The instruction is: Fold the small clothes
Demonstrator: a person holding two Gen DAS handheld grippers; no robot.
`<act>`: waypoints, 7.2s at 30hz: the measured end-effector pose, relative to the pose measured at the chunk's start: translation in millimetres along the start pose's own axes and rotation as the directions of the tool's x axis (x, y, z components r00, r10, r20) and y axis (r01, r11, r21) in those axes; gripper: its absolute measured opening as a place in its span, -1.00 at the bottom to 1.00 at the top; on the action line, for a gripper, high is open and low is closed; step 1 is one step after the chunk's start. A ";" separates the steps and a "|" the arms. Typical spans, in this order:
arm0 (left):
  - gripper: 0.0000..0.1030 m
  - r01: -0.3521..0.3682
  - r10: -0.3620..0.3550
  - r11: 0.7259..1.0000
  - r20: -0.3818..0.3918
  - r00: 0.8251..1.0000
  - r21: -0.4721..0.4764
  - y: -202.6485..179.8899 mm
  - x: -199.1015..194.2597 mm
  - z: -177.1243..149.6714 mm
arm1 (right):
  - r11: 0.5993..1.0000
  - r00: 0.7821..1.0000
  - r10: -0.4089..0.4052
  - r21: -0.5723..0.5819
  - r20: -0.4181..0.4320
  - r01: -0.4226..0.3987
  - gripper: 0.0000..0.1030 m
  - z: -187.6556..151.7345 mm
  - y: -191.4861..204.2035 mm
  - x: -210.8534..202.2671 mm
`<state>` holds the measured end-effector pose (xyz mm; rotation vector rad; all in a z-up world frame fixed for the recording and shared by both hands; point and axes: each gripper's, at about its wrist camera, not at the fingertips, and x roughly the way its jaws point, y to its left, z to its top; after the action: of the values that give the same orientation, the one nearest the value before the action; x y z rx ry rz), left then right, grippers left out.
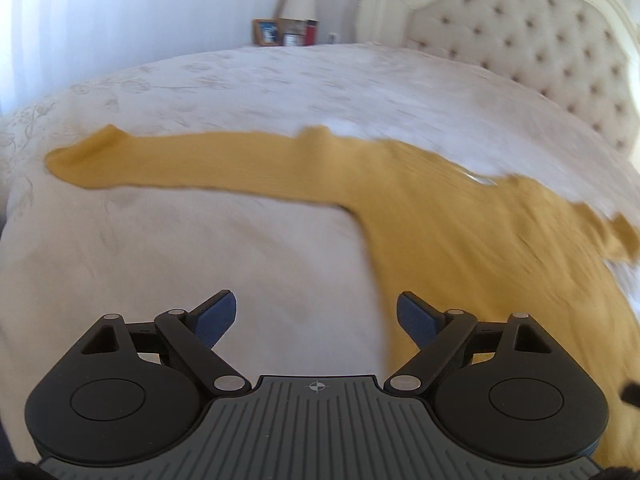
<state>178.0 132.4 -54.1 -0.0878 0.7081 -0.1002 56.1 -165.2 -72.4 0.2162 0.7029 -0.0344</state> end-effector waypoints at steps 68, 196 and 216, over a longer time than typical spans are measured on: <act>0.20 0.263 -0.240 0.917 -0.109 0.965 0.300 -278.9 140.9 64.4 | 0.981 0.989 0.124 0.137 0.085 -0.135 0.98 44.6 -121.8 14.4; 0.99 0.170 -0.162 0.948 -0.053 0.985 0.268 -94.1 58.3 -44.8 | 0.983 0.980 -0.112 -0.128 0.163 0.134 -0.77 198.5 -102.5 161.2; 0.99 0.170 -0.163 0.947 -0.045 0.986 0.271 -91.3 58.7 -45.9 | 0.990 0.993 -0.120 0.074 -0.013 0.120 -0.03 150.6 -128.2 150.4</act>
<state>186.7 32.7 -116.2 0.1201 0.7019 -0.3610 253.6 -315.7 -81.5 0.2454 0.7227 -0.1747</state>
